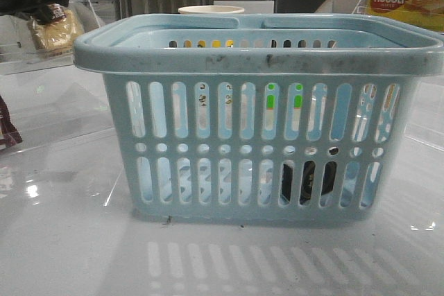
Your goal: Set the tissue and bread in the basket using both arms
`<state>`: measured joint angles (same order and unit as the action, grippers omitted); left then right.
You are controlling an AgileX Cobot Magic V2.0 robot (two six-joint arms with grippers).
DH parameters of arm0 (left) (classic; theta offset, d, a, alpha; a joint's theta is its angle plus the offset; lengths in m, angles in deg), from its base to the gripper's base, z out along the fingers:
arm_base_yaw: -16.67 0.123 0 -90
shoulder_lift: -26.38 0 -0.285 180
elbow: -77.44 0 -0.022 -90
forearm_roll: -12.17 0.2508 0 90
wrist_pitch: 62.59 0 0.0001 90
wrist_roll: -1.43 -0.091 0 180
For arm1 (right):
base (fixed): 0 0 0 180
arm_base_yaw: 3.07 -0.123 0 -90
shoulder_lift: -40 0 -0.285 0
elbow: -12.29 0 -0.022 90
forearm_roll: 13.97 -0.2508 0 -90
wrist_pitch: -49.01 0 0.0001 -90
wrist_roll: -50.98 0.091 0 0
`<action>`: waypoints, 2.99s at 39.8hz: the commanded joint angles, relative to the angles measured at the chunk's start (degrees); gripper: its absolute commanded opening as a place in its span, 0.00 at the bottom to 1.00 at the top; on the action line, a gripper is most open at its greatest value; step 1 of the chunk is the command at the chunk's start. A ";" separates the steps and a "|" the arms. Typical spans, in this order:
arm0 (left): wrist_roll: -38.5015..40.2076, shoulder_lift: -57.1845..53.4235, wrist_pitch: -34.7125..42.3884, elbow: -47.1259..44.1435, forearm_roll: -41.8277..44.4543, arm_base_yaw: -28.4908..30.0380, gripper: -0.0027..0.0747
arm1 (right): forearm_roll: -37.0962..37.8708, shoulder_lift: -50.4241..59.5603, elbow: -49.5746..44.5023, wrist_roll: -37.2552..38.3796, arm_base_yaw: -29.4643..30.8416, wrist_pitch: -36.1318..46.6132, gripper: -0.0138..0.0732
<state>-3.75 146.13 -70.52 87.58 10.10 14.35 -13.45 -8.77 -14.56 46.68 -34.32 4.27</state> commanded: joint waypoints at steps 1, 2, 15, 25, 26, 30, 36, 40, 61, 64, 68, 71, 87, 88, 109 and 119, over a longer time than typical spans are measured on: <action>0.41 -6.26 2.66 1.99 -0.01 0.01 0.15 | 0.65 0.17 1.49 -0.25 -0.05 4.43 0.68; 0.41 -7.06 2.64 1.99 -0.01 0.01 0.15 | 0.65 0.17 1.49 -0.25 -0.05 4.43 0.68; 0.41 -18.55 -2.53 1.99 -0.01 -2.89 0.15 | 0.65 0.17 1.49 -0.25 -0.05 4.43 0.68; 0.41 -27.80 -20.57 1.99 -0.01 -10.13 0.15 | 0.65 0.17 1.49 -0.25 -0.05 4.43 0.68; 0.41 -28.73 -22.21 1.99 -0.01 -10.95 0.15 | 0.65 0.17 1.49 -0.25 -0.05 4.43 0.68; 0.41 -31.50 -27.71 1.99 -0.14 -15.11 0.15 | 0.65 0.17 1.49 -0.25 -0.05 4.43 0.68; -0.27 -33.24 -31.00 0.02 -0.40 -22.98 0.15 | 0.65 0.17 1.49 -0.25 -0.05 4.43 0.68; -1.04 -32.97 -30.42 -2.24 -0.65 -28.46 0.15 | 0.65 0.17 1.49 -0.25 -0.05 4.43 0.68; -1.17 -20.03 -25.18 -5.67 -0.94 -36.58 0.30 | 0.65 0.17 1.49 -0.25 -0.05 4.43 0.68; -1.17 -19.76 -25.18 -5.56 -1.11 -36.58 0.40 | 0.65 0.17 1.49 -0.25 -0.05 4.43 0.68; -1.17 -19.96 -25.04 -5.43 -1.11 -36.58 0.51 | 0.65 0.17 1.49 -0.25 -0.05 4.43 0.68; -1.17 -20.67 -25.04 -5.43 -1.11 -36.58 0.52 | 0.65 0.17 1.49 -0.25 -0.05 4.43 0.68; -1.17 -35.51 -30.25 -5.43 -1.11 -36.58 0.52 | 0.65 0.17 1.49 -0.25 -0.05 4.43 0.68; -1.17 -36.97 -31.15 -5.43 -0.85 -36.58 0.52 | 0.65 0.17 1.49 -0.25 -0.05 4.43 0.68; -1.17 -65.80 -33.51 -27.60 -0.85 -36.58 0.52 | 0.65 0.17 1.49 -0.25 -0.05 4.43 0.68; -1.17 -74.91 -33.09 -38.95 -0.62 -36.45 0.52 | 0.65 0.17 1.49 -0.25 -0.05 4.38 0.68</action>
<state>-4.87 73.09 -108.11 49.60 9.66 -21.83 -13.45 -8.77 -14.59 46.79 -34.32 4.27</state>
